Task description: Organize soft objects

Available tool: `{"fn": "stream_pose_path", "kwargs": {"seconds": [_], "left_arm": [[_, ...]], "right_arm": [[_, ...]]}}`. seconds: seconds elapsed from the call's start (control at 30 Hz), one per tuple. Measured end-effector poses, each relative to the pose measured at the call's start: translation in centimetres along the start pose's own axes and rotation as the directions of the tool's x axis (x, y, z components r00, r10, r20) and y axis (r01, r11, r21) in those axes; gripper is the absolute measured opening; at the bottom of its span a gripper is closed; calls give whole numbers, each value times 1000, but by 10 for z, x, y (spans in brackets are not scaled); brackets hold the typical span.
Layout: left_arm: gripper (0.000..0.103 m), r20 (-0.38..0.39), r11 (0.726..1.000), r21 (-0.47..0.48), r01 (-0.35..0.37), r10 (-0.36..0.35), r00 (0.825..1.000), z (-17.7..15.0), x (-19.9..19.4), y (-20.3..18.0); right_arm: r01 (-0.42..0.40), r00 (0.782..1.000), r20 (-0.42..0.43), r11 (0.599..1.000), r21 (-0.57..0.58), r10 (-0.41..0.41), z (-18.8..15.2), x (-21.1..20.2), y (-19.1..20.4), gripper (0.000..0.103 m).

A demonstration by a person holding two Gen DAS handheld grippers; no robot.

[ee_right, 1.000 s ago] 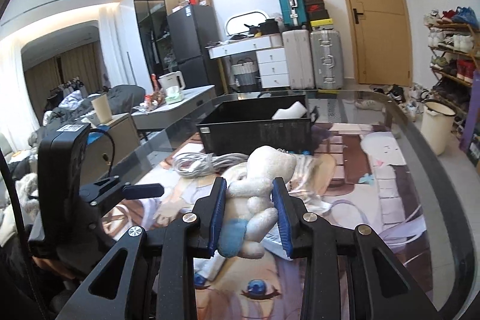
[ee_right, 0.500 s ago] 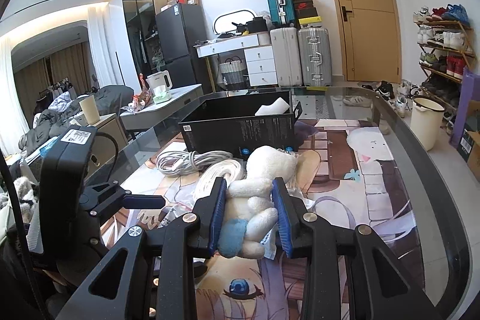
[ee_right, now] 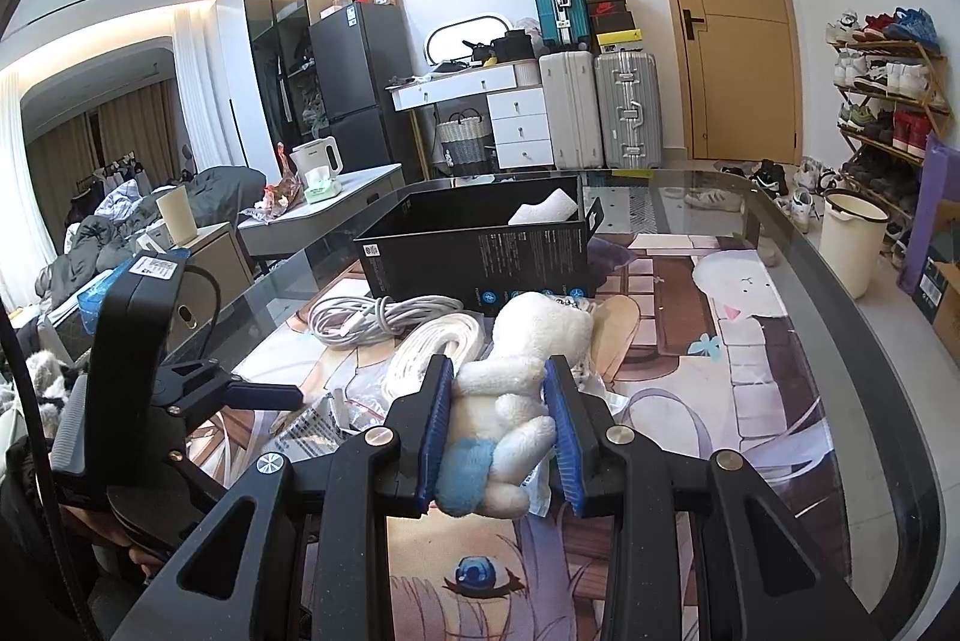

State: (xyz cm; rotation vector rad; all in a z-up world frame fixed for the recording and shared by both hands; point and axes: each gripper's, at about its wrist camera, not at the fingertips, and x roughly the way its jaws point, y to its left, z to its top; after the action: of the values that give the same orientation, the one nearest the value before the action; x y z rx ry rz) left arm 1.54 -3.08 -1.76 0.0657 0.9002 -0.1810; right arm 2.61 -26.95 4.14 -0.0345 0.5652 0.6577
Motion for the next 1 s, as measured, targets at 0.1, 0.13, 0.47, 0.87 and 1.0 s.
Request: {"fn": "stream_pose_path", "kwargs": {"seconds": [0.1, 0.13, 0.47, 0.87, 1.0], "left_arm": [[103, 0, 1000, -12, -7, 7, 1000, -2, -2, 8], [103, 0, 1000, -19, -4, 4, 1000, -2, -3, 10], [100, 7, 1000, 7, 9, -9, 1000, -2, -3, 5], [48, 55, 999, 2, 34, -34, 998, -8, -20, 19], [46, 69, 999, -23, 36, -34, 997, -10, -27, 26]], "right_arm": [[0, 1000, -1, 1000, 1, 0, 0, 0, 0, 31], [1, 1000, -1, 1000, 1, -1, 0, 0, 0, 31], [0, 1000, -5, 1000, 0, 0, 0, 0, 3, 31], [-2, 1000, -5, 1000, -2, 2, 0, 0, 3, 31], [-2, 1000, -5, 1000, -3, 2, 0, 0, 3, 31]]}}
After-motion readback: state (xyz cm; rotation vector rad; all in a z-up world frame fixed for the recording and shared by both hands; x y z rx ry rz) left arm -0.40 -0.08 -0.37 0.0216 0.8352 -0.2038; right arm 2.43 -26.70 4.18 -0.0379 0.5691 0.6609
